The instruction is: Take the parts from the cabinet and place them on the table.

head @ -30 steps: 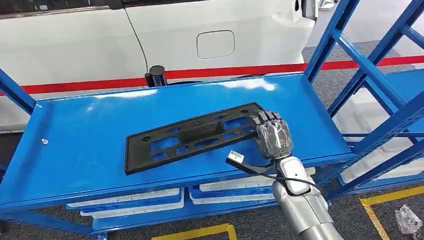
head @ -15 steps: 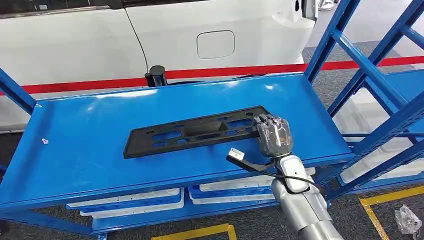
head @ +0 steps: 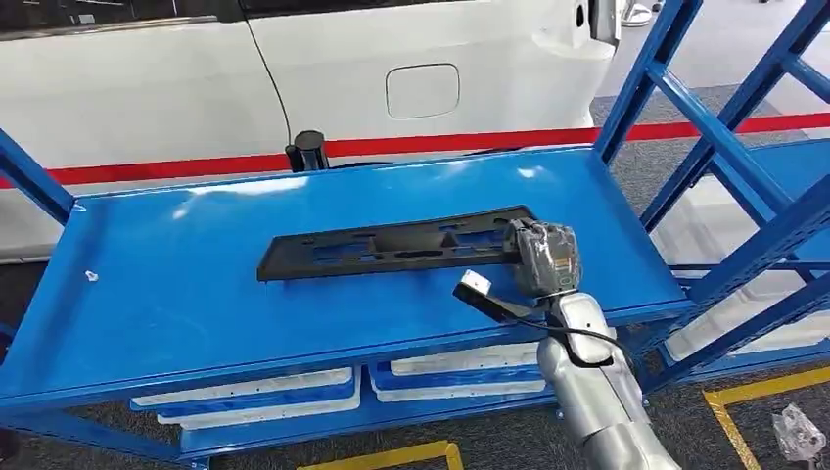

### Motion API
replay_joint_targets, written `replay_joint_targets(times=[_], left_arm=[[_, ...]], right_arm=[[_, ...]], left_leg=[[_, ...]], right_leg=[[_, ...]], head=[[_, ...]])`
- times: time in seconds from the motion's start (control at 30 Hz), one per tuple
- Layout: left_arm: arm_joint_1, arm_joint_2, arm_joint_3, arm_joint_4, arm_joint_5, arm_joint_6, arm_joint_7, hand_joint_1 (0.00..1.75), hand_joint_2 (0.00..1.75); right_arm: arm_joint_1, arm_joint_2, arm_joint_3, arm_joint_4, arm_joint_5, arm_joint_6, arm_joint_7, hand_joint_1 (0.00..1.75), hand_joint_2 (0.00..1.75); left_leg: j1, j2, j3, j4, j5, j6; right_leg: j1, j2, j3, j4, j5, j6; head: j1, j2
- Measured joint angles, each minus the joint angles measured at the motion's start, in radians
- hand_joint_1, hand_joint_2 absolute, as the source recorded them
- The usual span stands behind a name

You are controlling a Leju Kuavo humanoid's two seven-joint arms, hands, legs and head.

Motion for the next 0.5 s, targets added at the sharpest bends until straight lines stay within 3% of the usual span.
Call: replay_joint_targets(times=[0.33, 0.5], left_arm=[[0.0, 0.0, -0.009, 0.0, -0.014, 0.013, -0.002, 0.0, 1.75], [0.001, 0.0, -0.008, 0.0, 0.003, 0.004, -0.003, 0.0, 1.75]], right_arm=[[-0.012, 0.014, -0.036, 0.022, -0.002, 0.005, -0.008, 1.75, 1.75], [0.037, 0.027, -0.101, -0.046, -0.262, -0.043, -0.161, 1.75, 1.75]], left_leg=[[0.0, -0.001, 0.005, 0.0, 0.0, 0.0], [0.0, -0.002, 0.003, 0.0, 0.0, 0.0]], right_leg=[[0.0, 0.0, 0.006, 0.0, 0.0, 0.001], [0.0, -0.002, 0.013, 0.0, 0.0, 0.002]], head=[[0.0, 0.0], [0.001, 0.0]])
